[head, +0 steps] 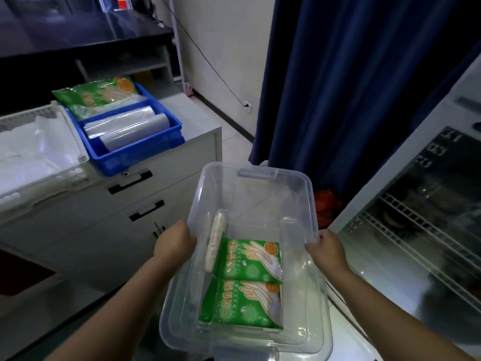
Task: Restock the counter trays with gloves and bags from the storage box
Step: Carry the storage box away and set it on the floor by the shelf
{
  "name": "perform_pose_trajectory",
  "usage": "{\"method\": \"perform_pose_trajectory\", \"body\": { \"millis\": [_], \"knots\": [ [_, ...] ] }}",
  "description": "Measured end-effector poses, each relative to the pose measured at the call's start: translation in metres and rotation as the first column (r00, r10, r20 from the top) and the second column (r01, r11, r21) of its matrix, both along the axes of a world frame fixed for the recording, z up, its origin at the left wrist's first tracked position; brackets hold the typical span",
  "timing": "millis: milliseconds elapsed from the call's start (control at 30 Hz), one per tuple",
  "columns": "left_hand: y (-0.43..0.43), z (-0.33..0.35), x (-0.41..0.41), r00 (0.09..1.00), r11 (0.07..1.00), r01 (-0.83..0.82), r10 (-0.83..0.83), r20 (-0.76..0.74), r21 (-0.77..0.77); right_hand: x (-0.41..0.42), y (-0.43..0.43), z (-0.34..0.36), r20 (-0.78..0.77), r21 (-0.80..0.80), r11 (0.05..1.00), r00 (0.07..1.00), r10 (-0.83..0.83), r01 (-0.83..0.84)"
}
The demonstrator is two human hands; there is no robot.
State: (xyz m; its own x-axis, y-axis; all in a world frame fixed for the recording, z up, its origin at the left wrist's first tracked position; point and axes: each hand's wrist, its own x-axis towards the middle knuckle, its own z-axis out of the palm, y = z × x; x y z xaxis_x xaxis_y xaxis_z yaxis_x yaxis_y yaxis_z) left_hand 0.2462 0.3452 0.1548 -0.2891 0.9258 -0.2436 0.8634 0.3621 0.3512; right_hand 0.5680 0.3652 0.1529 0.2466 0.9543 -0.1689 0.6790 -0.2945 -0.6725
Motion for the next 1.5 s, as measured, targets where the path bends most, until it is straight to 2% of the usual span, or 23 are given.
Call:
{"method": "perform_pose_trajectory", "body": {
  "millis": [233,500,800,933,1133,1333,1500],
  "knots": [
    [0.104,-0.002,0.007,0.997,0.997,0.073,-0.073,0.011,0.031,0.012,0.080,-0.001,0.028,-0.012,0.996,0.996,-0.083,0.084],
    [0.247,-0.004,-0.001,0.972,0.988,0.155,-0.156,0.175,0.022,0.005,0.204,0.012,0.088,0.052,0.986,0.983,-0.161,0.157],
    [0.393,0.017,0.006,0.957,0.962,0.222,-0.246,0.155,0.158,0.016,0.336,0.038,0.117,0.088,0.979,0.974,-0.195,0.185],
    [0.450,0.015,0.013,0.965,0.964,0.176,-0.209,0.158,0.199,0.024,0.407,0.038,0.106,0.102,0.977,0.974,-0.200,0.189],
    [0.544,0.007,0.024,0.982,0.982,0.097,-0.121,0.145,0.162,0.035,0.534,0.027,0.025,0.092,0.985,0.988,-0.151,0.149],
    [0.637,0.006,0.020,0.990,0.987,-0.075,0.057,0.127,0.145,0.033,0.676,0.026,0.010,0.060,0.998,1.000,0.012,-0.013],
    [0.680,-0.001,-0.001,0.957,0.960,-0.260,0.241,0.161,0.106,0.000,0.769,0.024,-0.016,0.069,0.984,0.986,0.163,-0.162]
  ]
}}
